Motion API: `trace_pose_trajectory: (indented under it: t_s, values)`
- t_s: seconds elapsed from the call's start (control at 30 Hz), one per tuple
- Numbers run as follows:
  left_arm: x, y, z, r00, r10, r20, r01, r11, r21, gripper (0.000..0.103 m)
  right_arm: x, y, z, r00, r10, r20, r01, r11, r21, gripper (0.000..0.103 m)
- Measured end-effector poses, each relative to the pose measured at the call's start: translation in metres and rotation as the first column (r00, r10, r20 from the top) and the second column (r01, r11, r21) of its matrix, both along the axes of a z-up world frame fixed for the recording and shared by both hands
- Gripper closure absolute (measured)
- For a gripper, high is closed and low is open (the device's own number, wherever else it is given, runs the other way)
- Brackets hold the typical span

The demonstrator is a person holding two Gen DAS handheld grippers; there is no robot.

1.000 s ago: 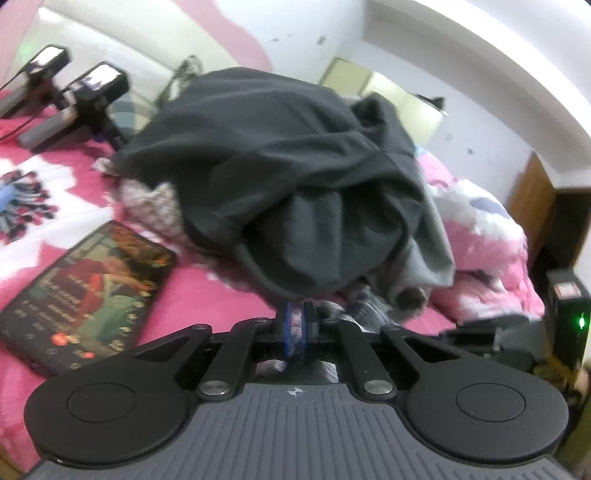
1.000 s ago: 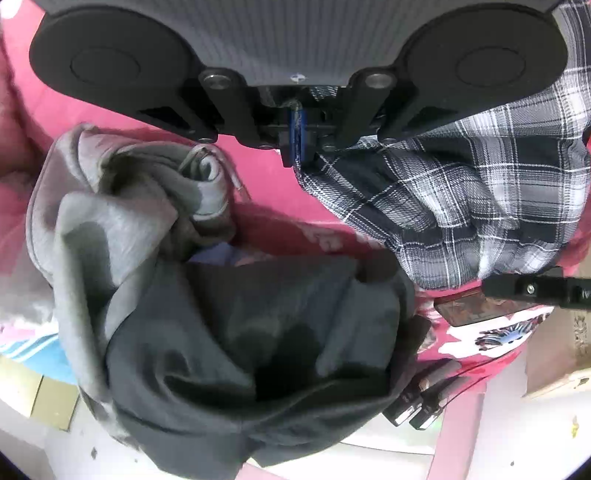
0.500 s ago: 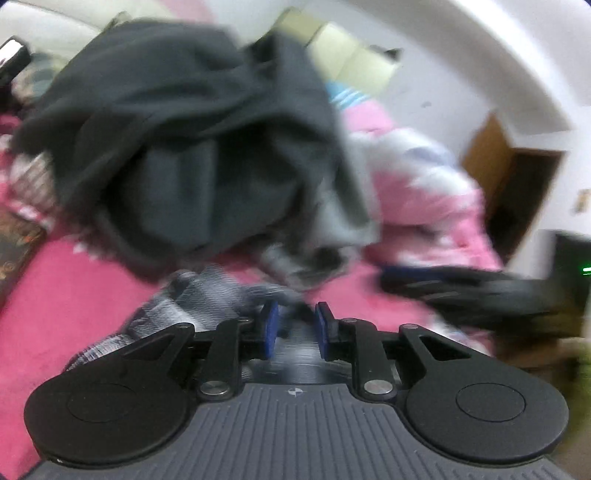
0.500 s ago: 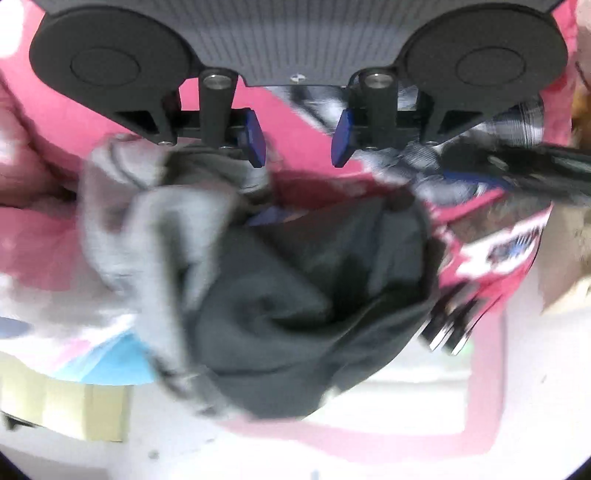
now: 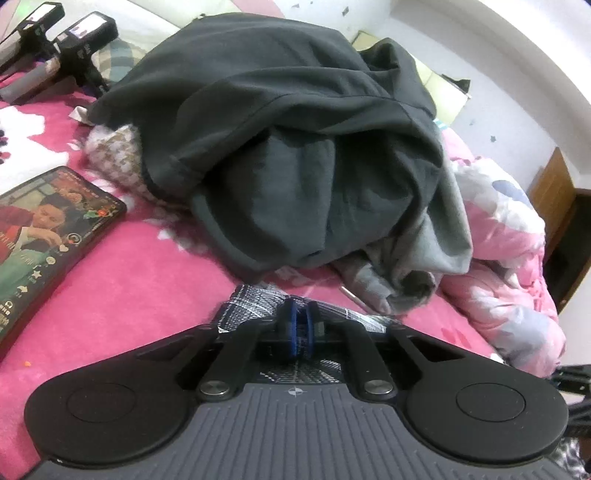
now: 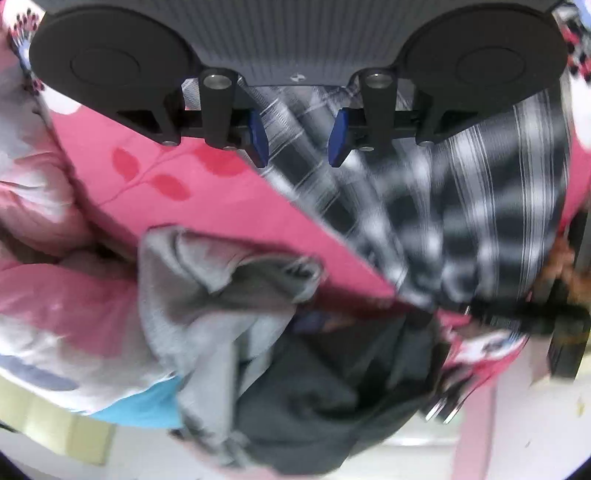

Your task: Fold clothes

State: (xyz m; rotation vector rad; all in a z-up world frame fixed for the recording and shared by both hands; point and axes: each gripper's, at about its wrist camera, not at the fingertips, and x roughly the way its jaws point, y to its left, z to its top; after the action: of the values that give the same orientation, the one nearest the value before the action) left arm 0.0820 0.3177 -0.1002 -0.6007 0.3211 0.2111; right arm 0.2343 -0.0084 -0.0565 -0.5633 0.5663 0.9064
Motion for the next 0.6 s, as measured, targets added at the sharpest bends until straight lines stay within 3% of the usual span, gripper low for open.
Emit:
trace_pose_trajectory:
  t_s: [0.23,0.27,0.3,0.4,0.6]
  values:
    - [0.0,0.003,-0.002,1.0,0.029,-0.005,-0.029,1.0,0.0,0.096,0.02,0.014,-0.024,0.99,0.105,-0.097,-0.111,0.992,-0.055,0.067]
    - [0.001,0.003,-0.002,1.0,0.03,-0.005,-0.03,1.0,0.0,0.096,0.022,0.015,-0.026,0.987,0.113,-0.115,-0.12,0.991,-0.056,0.077]
    - [0.001,0.003,-0.002,1.0,0.03,-0.005,-0.03,1.0,0.001,0.096,0.022,0.016,-0.026,0.986,0.118,-0.12,-0.126,0.99,-0.059,0.101]
    - [0.001,0.004,-0.002,0.999,0.033,-0.004,-0.033,0.999,0.0,0.096,0.014,0.017,-0.02,0.988,0.128,-0.087,-0.134,0.988,-0.071,0.102]
    - [0.0,0.002,0.0,0.999,0.041,-0.004,-0.041,0.999,0.013,0.096,0.008,0.015,0.002,0.996,0.067,0.058,-0.064,0.997,-0.052,0.103]
